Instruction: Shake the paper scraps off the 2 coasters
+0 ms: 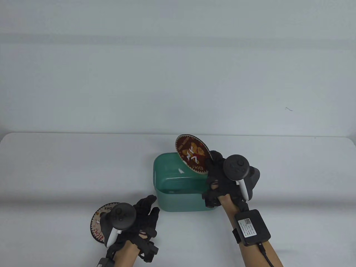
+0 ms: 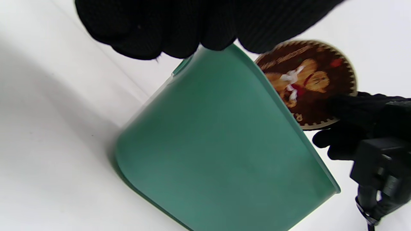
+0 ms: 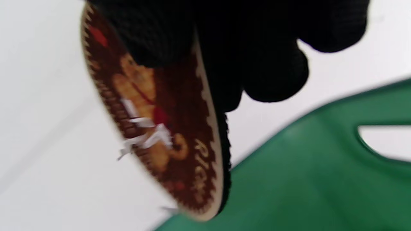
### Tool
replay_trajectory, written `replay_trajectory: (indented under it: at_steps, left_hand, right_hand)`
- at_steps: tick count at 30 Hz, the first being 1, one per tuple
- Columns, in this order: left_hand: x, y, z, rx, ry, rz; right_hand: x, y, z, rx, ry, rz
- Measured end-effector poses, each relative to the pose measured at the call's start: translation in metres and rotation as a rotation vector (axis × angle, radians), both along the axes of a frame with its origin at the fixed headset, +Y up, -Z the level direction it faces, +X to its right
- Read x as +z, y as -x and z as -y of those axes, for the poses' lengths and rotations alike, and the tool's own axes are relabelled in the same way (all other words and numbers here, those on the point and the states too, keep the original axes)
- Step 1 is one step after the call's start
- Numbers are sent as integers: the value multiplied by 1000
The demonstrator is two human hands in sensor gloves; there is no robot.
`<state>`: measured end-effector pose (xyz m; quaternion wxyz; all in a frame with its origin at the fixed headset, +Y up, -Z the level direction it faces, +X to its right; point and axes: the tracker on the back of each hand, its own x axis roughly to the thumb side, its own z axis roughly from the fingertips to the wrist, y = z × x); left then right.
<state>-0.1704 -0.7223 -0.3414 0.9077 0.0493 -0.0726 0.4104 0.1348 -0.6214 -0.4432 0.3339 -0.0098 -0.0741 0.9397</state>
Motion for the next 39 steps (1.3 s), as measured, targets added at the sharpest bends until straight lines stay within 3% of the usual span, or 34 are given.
replay_trajectory:
  at_steps: [1, 3, 4, 6, 7, 9, 10, 12, 14, 15, 16, 17, 18, 19, 20, 21, 23, 24, 26, 27, 29, 30, 32, 33, 35, 36, 38, 39]
  left_hand:
    - [0, 0, 0, 0, 0, 2]
    - [0, -1, 0, -2, -1, 5]
    - [0, -1, 0, -2, -2, 6]
    - [1, -1, 0, 0, 0, 9]
    - [1, -1, 0, 0, 0, 10]
    - [1, -1, -1, 1, 3, 10]
    - [1, -2, -1, 4, 3, 10]
    - [1, -2, -1, 6, 2, 11]
    - [2, -2, -1, 8, 1, 12]
    - [2, -2, -1, 9, 0, 12]
    - [2, -2, -1, 9, 0, 12]
    - [2, -2, -1, 8, 1, 13]
    - [2, -2, -1, 7, 2, 13]
    - [2, -2, -1, 6, 2, 13]
    - [2, -2, -1, 4, 3, 13]
    - [2, -2, -1, 4, 3, 13]
    - [2, -2, -1, 6, 4, 11]
    - [2, -2, -1, 6, 5, 11]
    - [2, -1, -1, 2, 6, 9]
    - [2, -1, -1, 2, 6, 9]
    - [2, -1, -1, 5, 7, 9]
    - [2, -2, -1, 3, 9, 10]
    - [2, -2, -1, -3, 11, 11]
    - [2, -2, -1, -2, 11, 11]
    - [2, -2, -1, 2, 12, 10]
    - [2, -2, -1, 1, 13, 9]
    - [2, -1, -1, -1, 12, 8]
    - [2, -1, -2, 0, 10, 8]
  right_hand:
    - [2, -1, -1, 53, 30, -11]
    - [6, -1, -3, -9, -136, 74]
    - [5, 1, -2, -35, -144, 50]
    - [2, 5, -2, 66, 24, -2]
    - [4, 3, -5, 106, -7, 3]
    - [6, 0, -6, -16, -142, 77]
    - [2, 2, -5, -45, -102, 39]
    - [0, 4, -5, 84, 62, 3]
    - [5, -1, -8, 39, -145, 105]
    - [3, 1, -8, -19, -175, 64]
    - [1, 2, -7, -17, -149, 44]
    - [-1, 5, -8, 54, -27, 3]
    - [2, 4, -10, 127, -20, -10]
    - [5, 2, -13, 128, -92, 11]
    - [9, 1, -13, 45, -236, 90]
    - [7, 3, -13, -30, -284, 60]
    - [2, 11, -12, 125, -21, -23]
    - [4, 10, -13, 198, 14, -44]
    - [11, 5, -13, 77, -266, 83]
    - [9, 6, -13, 23, -275, 47]
    - [3, 11, -12, 134, 0, -23]
    - [5, 9, -15, 199, -42, -23]
    - [10, 6, -15, 74, -281, 78]
    - [6, 8, -14, 36, -239, 11]
    - [1, 12, -12, 146, 3, -14]
    - [2, 10, -15, 206, 10, -37]
    - [7, 6, -14, 64, -245, 73]
    - [4, 8, -13, 16, -228, 14]
